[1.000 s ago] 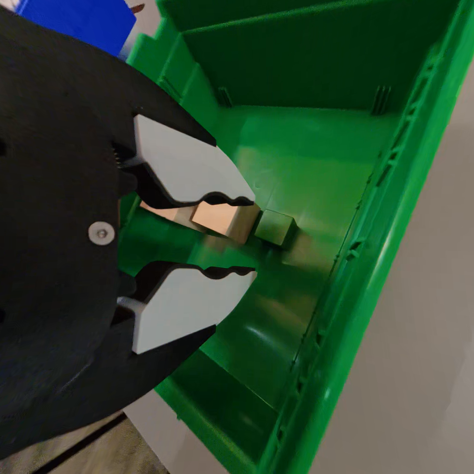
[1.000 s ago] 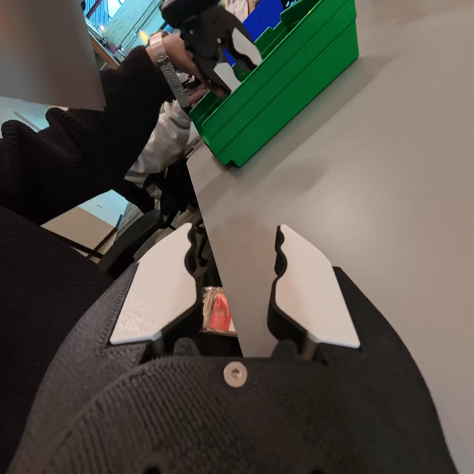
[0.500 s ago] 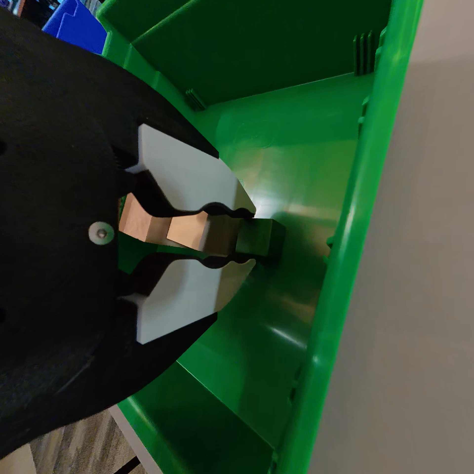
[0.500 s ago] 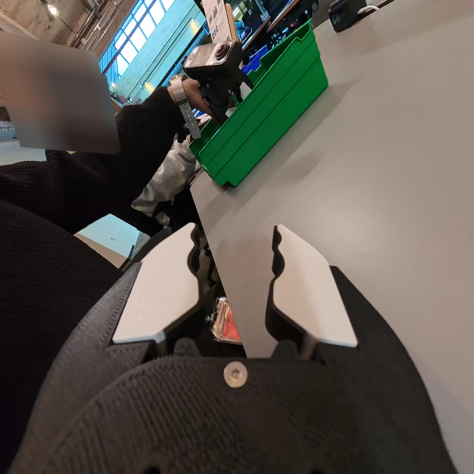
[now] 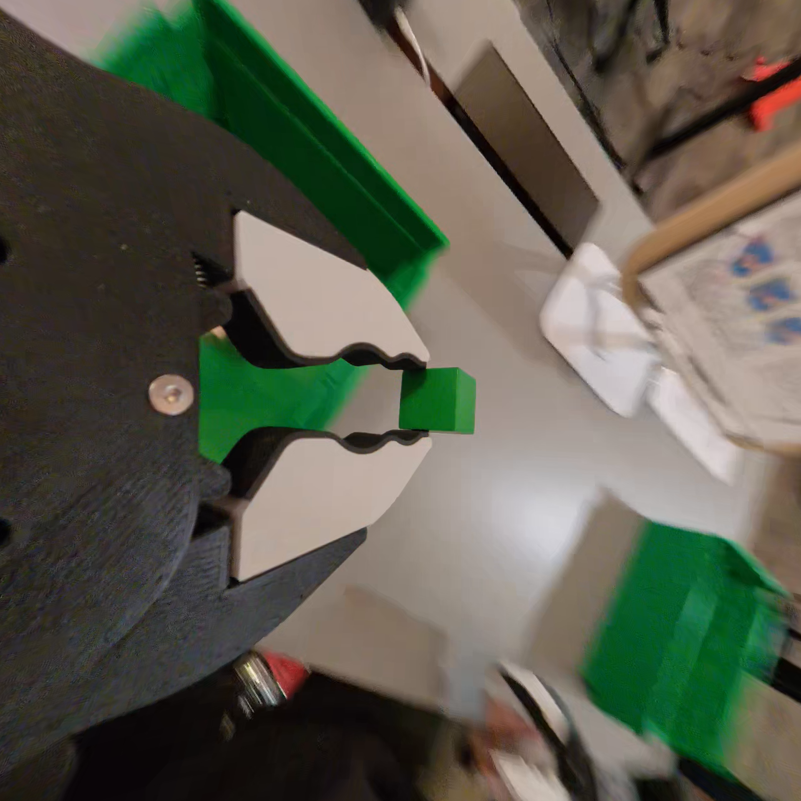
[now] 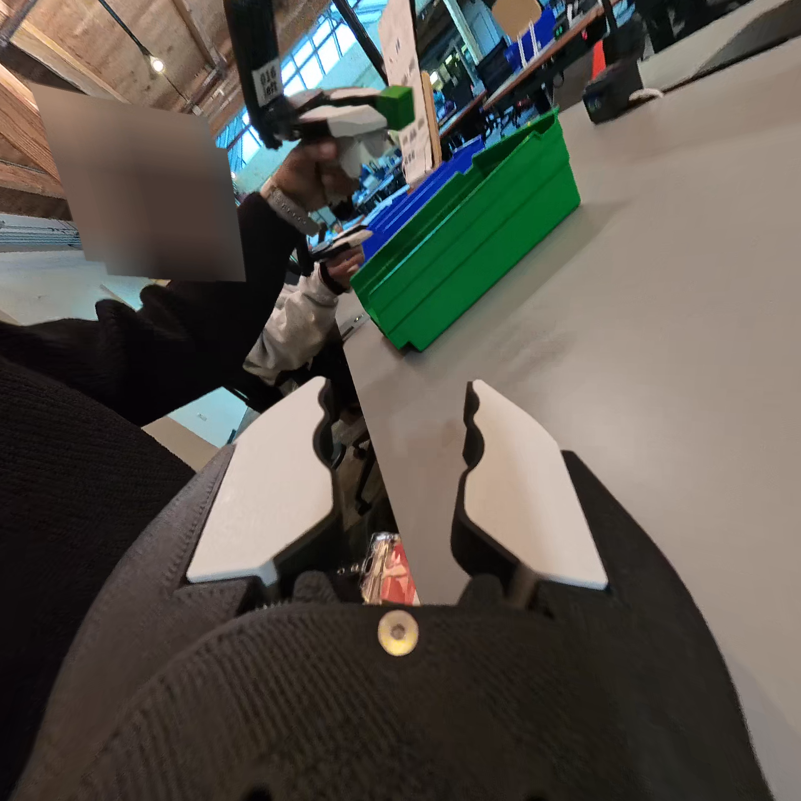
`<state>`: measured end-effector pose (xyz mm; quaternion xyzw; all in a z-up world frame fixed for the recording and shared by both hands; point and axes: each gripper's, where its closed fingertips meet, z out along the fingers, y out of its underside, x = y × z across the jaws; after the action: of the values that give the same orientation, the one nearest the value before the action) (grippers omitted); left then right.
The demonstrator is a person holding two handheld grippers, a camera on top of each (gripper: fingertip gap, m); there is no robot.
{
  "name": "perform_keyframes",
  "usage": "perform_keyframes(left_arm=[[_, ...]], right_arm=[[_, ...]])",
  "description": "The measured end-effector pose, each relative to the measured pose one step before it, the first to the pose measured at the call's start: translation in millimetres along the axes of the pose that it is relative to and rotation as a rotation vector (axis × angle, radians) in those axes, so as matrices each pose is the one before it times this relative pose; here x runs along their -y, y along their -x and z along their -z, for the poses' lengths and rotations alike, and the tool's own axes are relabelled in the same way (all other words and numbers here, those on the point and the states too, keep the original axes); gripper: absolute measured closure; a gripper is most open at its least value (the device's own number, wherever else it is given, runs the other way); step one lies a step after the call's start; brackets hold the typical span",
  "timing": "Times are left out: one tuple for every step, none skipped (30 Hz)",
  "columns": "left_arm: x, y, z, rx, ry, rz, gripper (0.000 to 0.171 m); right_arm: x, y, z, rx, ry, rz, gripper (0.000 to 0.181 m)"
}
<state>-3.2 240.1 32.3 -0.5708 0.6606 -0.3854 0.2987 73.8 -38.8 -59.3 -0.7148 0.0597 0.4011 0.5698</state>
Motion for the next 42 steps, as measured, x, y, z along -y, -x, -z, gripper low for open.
perform_keyframes(left_arm=[[16.39, -19.43, -1.26, -0.0526, -0.08523, 0.0638, 0.144], [11.12, -20.44, -5.73, -0.0504, -0.06506, 0.0635, 0.145], [5.38, -20.78, -9.65, -0.0506, -0.04323, 0.0667, 0.144], [-0.62, -19.25, -13.02, -0.0429, -0.02083, 0.0650, 0.144], [-4.92, -16.85, -15.66, -0.0280, -0.00995, 0.0629, 0.144], [-7.50, -16.31, -17.45, -0.0312, -0.01346, 0.0605, 0.144], [-10.06, -17.44, -18.75, -0.0533, -0.01252, 0.0551, 0.144], [-12.46, -16.04, -19.79, -0.0651, -0.00987, 0.0570, 0.144], [-14.25, -12.39, -20.09, -0.0654, -0.00525, 0.0546, 0.144], [-15.45, -7.32, -19.73, -0.0598, 0.00098, 0.0528, 0.144], [-15.40, -1.89, -18.15, -0.0462, 0.00741, 0.0451, 0.145], [-12.98, 3.12, -15.79, -0.0290, -0.00202, 0.0337, 0.144], [-10.11, 5.34, -12.75, -0.0255, -0.01074, 0.0326, 0.144], [-7.03, 5.55, -9.47, -0.0290, -0.01656, 0.0405, 0.144], [-4.21, 3.43, -6.09, -0.0425, -0.02182, 0.0378, 0.144], [-3.98, 4.53, -3.63, -0.0278, -0.01053, 0.0419, 0.144], [-5.47, 5.09, -1.63, -0.0109, 0.02025, 0.0362, 0.144], [-3.26, 2.16, 0.20, -0.0138, 0.01379, -0.0039, 0.144], [-1.78, 1.54, 1.26, -0.0057, 0.00420, -0.0226, 0.144], [-2.57, 2.62, 1.23, 0.0074, 0.01106, -0.0191, 0.144], [-2.85, 1.71, 0.63, 0.0024, 0.01293, -0.0165, 0.144], [-2.77, 0.05, 0.25, -0.0080, 0.01164, -0.0110, 0.144], [-2.00, 0.16, -0.06, -0.0062, 0.00835, -0.0010, 0.144], [-0.65, 0.67, -0.16, -0.0035, 0.00129, 0.0022, 0.144], [0.51, 0.27, 0.43, -0.0069, -0.00531, 0.0014, 0.144], [1.27, 1.01, 1.06, -0.0039, -0.01017, 0.0063, 0.144], [0.43, 1.36, 1.07, -0.0030, -0.00460, 0.0091, 0.144], [-0.74, 1.37, 0.88, -0.0039, 0.00240, 0.0059, 0.144], [-1.25, 1.88, 0.71, 0.0016, 0.00650, 0.0011, 0.144], [-1.20, 2.46, 0.30, 0.0088, 0.00664, -0.0043, 0.145], [-1.23, 2.05, 0.14, 0.0080, 0.00713, -0.0079, 0.145], [-0.83, 1.18, -0.12, 0.0047, 0.00620, -0.0075, 0.145], [-0.65, 0.07, -0.36, -0.0009, 0.00385, -0.0050, 0.145], [-0.59, 0.29, -0.53, 0.0009, 0.00336, -0.0013, 0.145], [-0.58, 1.15, -0.72, 0.0070, 0.00454, 0.0015, 0.145], [-0.93, 1.99, -0.62, 0.0119, 0.00546, 0.0030, 0.145], [-1.43, 1.85, -0.65, 0.0095, 0.00801, 0.0022, 0.145], [-1.30, 0.73, -0.45, 0.0036, 0.00627, -0.0026, 0.145], [-0.73, 0.33, -0.53, 0.0017, 0.00235, -0.0035, 0.145], [-0.57, 0.15, -0.53, 0.0019, 0.00249, -0.0007, 0.145], [-0.26, -0.29, -0.36, -0.0003, 0.00197, -0.0014, 0.145], [-0.33, -0.16, -0.43, 0.0005, 0.00204, -0.0024, 0.145]], right_arm=[[4.33, 0.99, 0.87, 0.0003, -0.0185, 0.0126, 0.121], [4.64, 1.09, 1.20, -0.0006, -0.0184, 0.0157, 0.121], [5.01, 1.27, 1.64, 0.0000, -0.0192, 0.0171, 0.121], [4.97, 1.84, 1.82, 0.0027, -0.0177, 0.0175, 0.121], [4.64, 1.93, 2.13, 0.0048, -0.0151, 0.0161, 0.121], [4.03, 1.69, 2.22, 0.0044, -0.0121, 0.0145, 0.121], [3.52, 0.96, 2.41, 0.0024, -0.0100, 0.0125, 0.121], [3.11, 0.41, 2.54, 0.0020, -0.0099, 0.0081, 0.121], [2.89, -0.10, 2.59, 0.0027, -0.0085, 0.0001, 0.120], [2.97, -0.39, 2.60, 0.0062, -0.0086, -0.0103, 0.120], [3.12, -0.59, 2.93, 0.0084, -0.0098, -0.0157, 0.121], [3.34, -1.94, 3.33, 0.0024, -0.0126, -0.0159, 0.122], [3.83, -4.04, 3.60, -0.0075, -0.0176, -0.0237, 0.124], [4.28, -4.49, 3.82, -0.0045, -0.0196, -0.0358, 0.125], [4.31, -5.13, 3.99, -0.0036, -0.0206, -0.0472, 0.126], [3.74, -6.04, 3.88, -0.0072, -0.0186, -0.0536, 0.127], [2.66, -5.33, 3.55, -0.0025, -0.0148, -0.0519, 0.128], [0.55, -5.16, 2.74, -0.0047, -0.0039, -0.0457, 0.129], [-1.79, -5.21, 1.75, -0.0093, 0.0092, -0.0352, 0.129], [-3.23, -4.56, 0.37, -0.0120, 0.0165, -0.0226, 0.128], [-4.98, -3.87, -0.94, -0.0158, 0.0244, -0.0095, 0.127], [-6.36, -1.87, -2.10, -0.0117, 0.0298, 0.0043, 0.127], [-7.07, -1.29, -2.84, -0.0140, 0.0324, 0.0136, 0.126], [-5.99, 0.14, -2.94, -0.0108, 0.0254, 0.0225, 0.126], [-3.06, 1.50, -2.12, -0.0053, 0.0090, 0.0217, 0.127], [1.22, 1.39, -0.05, -0.0030, -0.0139, 0.0074, 0.131], [0.42, 0.81, 0.35, -0.0021, -0.0052, 0.0078, 0.133], [-0.23, -0.34, 0.57, -0.0063, 0.0004, 0.0103, 0.136], [-0.71, -0.57, 0.46, -0.0056, 0.0043, 0.0088, 0.137], [-0.36, -0.03, 0.16, 0.0007, 0.0043, 0.0013, 0.136], [-0.18, 0.69, -0.12, 0.0071, 0.0015, -0.0061, 0.136], [-0.49, -0.12, -0.39, 0.0037, 0.0019, -0.0109, 0.135], [-1.80, -1.15, -0.69, -0.0011, 0.0087, -0.0113, 0.133], [-2.91, -0.71, -0.94, 0.0028, 0.0151, -0.0087, 0.131], [-2.95, -0.10, -1.14, 0.0042, 0.0162, -0.0068, 0.130], [-1.49, 0.60, -0.90, 0.0034, 0.0069, -0.0011, 0.130], [-0.61, 1.16, -0.72, 0.0033, 0.0015, 0.0033, 0.130], [-0.42, 1.00, -0.31, 0.0011, 0.0022, 0.0055, 0.132], [-0.44, 0.11, 0.08, -0.0040, 0.0014, 0.0066, 0.134], [-0.40, -0.84, 0.17, -0.0081, 0.0024, 0.0053, 0.137], [-0.90, -1.57, 0.14, -0.0095, 0.0063, 0.0022, 0.139], [-1.58, -1.92, 0.04, -0.0087, 0.0106, -0.0006, 0.141]])
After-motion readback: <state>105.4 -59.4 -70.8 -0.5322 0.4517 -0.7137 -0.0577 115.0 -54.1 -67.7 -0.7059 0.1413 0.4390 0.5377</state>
